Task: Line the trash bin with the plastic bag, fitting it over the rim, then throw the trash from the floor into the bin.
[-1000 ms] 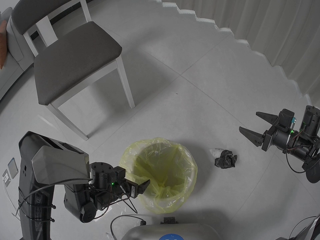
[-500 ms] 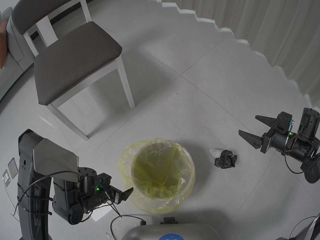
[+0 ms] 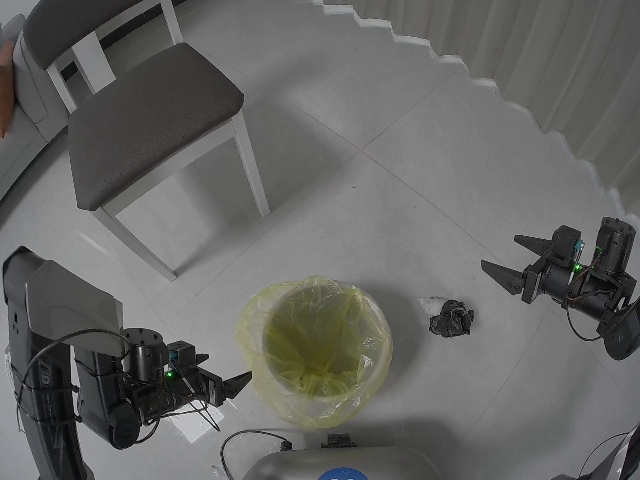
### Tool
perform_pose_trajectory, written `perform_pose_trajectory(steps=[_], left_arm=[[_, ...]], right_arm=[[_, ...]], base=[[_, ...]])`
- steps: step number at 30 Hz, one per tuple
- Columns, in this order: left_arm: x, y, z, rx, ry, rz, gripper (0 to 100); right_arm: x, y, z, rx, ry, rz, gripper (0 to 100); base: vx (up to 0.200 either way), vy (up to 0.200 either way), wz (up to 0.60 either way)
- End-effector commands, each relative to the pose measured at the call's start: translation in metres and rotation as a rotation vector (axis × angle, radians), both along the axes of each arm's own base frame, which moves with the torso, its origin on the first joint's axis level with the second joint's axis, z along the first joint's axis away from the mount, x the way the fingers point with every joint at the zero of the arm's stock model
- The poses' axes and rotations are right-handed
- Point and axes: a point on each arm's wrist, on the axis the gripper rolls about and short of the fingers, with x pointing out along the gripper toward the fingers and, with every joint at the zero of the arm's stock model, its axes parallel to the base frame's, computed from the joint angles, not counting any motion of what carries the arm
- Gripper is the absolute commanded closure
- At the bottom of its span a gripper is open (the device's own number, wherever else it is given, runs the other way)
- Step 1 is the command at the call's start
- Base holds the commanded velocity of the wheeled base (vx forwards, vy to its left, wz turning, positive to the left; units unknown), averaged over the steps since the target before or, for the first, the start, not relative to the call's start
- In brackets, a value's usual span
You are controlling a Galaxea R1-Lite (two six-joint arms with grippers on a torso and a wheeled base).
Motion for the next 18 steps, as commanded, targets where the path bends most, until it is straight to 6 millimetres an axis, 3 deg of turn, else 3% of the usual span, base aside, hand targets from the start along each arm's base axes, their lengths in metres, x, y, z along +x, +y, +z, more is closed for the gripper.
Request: perform_pose_trajectory(steps=[1, 4, 10, 18], left_arm=[[0.001, -0.002, 0.024, -0.048, -0.096, -0.010, 0], [0.009, -0.001, 0.019, -0.047, -0.094, 0.005, 0], [0.053, 0.004, -0.002, -0.041, -0.140, 0.078, 0], [0.081, -0.005, -0.021, -0.019, -0.117, 0.086, 0]], right_arm=[[0.015, -0.006, -0.019, -0.003, 0.058, -0.021, 0], [0.016, -0.006, -0.020, -0.003, 0.064, -0.025, 0], [0.016, -0.006, -0.021, -0.004, 0.067, -0.025, 0], [0.016, -0.006, -0.022, -0.008, 0.066, -0.022, 0]], base=[[0.000, 0.000, 0.00], [0.000, 0.000, 0.00], [0.000, 0.000, 0.00], [0.000, 0.000, 0.00]])
